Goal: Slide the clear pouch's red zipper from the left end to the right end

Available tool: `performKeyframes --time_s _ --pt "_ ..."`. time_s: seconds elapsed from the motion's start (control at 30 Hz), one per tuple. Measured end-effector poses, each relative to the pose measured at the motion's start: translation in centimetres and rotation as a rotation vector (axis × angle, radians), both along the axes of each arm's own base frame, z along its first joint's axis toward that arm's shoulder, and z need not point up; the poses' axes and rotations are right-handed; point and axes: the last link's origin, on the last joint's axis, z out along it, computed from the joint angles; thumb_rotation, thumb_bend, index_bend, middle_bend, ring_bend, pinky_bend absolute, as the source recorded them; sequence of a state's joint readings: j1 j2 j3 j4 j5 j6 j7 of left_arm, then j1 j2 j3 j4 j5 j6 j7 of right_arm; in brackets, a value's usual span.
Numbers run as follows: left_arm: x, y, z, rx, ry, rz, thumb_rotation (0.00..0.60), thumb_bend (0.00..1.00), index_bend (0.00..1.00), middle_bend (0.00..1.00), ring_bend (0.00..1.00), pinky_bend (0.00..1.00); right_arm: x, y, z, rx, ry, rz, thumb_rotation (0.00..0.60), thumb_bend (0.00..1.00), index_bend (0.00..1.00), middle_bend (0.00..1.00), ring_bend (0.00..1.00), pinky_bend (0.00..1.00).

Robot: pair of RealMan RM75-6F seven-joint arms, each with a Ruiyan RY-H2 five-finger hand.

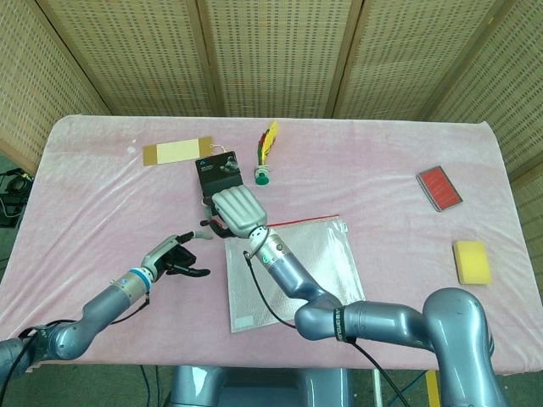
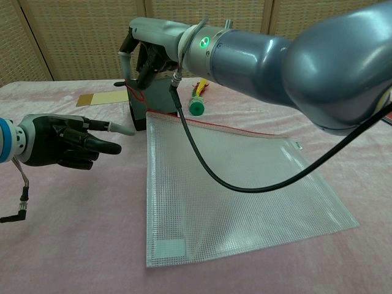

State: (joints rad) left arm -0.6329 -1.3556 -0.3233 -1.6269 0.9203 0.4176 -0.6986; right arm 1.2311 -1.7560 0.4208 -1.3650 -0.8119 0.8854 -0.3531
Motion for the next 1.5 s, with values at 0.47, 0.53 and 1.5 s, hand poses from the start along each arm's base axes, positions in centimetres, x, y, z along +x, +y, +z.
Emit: performKeyframes --time_s 0.47,0.53,1.5 --pt "2.9 1.3 -0.9 -0.023 -0.040 -0.021 0.600 0.00 0.25 1.00 0.99 1.00 0.2 0.1 0.1 0.005 0.004 0.003 0.600 0.69 0.72 0.99 0.96 1.00" --pt "3.2 1.3 -1.0 -0.023 -0.043 -0.021 0.600 0.00 0.25 1.00 0.99 1.00 0.2 0.1 0.1 0.008 0.002 0.003 0.600 0.69 0.72 0.99 0.96 1.00" --pt "5.4 1.8 -3.2 -0.024 -0.024 -0.007 0.600 0.67 0.48 1.00 0.99 1.00 0.3 0.7 0.4 0.027 -0.007 0.014 0.600 0.69 0.73 0.99 0.96 1.00"
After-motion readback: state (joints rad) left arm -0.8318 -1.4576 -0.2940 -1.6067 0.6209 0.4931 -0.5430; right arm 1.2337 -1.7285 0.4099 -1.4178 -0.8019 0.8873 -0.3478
